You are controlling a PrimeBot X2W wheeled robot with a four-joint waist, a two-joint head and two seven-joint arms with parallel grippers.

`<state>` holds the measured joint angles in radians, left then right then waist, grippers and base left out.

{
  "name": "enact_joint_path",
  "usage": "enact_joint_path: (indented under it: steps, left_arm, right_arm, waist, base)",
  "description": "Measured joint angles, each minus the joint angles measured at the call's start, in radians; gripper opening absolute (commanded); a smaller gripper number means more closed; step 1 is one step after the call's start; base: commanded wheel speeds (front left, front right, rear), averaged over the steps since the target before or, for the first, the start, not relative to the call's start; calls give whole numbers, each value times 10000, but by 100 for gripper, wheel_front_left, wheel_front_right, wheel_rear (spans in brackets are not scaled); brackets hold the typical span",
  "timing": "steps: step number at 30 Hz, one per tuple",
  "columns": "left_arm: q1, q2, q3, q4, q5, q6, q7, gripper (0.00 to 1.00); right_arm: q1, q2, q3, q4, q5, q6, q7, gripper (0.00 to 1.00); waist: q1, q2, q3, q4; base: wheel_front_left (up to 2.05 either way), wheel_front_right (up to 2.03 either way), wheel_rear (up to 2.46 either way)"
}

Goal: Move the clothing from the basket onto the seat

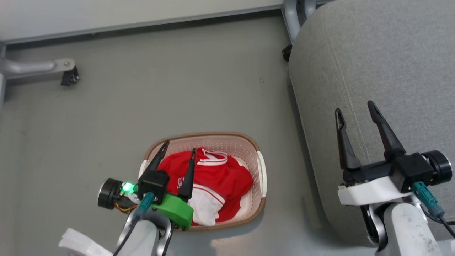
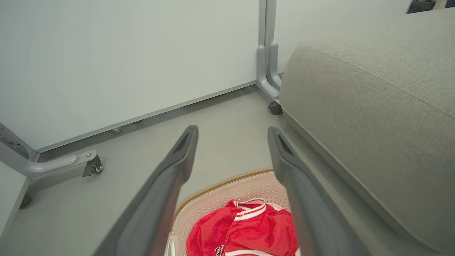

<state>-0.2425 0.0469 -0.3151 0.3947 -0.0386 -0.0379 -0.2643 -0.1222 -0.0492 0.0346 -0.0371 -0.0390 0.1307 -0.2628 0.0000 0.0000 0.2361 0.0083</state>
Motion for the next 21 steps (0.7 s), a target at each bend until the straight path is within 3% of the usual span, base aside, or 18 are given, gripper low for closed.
enact_joint_path:
  steps: [7,14,21]
  left_arm:
    - [-1936,21,-359,2976,453,-267,2,100]
    - [-4161,178,-546,5898,907,31,2,100]
    - [-5745,366,-826,7810,936,-510,125,100]
  right_arm:
    - [-994,-4,82,-301,40,0,0,100]
    - [-1774,-12,157,-648,341,0,0,100]
    - [-2190,-15,98,-830,688,2,0,100]
  waist:
    - [0,0,1557,-195]
    - [1,0,3158,-543]
    - [2,0,4622,-1042]
  base:
    - [0,0,0]
    - [0,0,0]
    - [0,0,0]
